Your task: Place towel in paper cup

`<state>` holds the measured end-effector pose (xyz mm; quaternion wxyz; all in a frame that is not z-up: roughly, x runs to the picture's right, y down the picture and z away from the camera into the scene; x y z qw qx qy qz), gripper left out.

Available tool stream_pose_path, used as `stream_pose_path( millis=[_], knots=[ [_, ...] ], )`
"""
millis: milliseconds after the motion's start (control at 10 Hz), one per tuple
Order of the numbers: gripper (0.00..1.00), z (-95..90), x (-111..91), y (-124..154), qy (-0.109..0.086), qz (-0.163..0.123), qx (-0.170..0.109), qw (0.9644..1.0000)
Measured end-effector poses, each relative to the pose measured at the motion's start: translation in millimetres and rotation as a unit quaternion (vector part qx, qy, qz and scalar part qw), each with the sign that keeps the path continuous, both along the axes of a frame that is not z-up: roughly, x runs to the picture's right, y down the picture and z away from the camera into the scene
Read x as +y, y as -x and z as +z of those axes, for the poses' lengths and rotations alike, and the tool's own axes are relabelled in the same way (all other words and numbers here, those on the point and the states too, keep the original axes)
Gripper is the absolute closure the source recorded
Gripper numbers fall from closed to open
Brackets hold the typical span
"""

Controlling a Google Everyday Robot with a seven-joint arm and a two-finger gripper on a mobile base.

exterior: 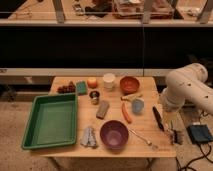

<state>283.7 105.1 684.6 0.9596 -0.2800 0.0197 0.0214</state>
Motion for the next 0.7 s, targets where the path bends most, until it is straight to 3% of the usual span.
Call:
stream_pose_path(
  millis=[500,700],
  knots=[
    [0.35,-0.4,0.1,0.0,-0.001,-0.003,-0.003,1.0000],
    [0.35,-8.6,-3.8,5.1,-0.016,-0.032,-0.025,0.9991]
  ],
)
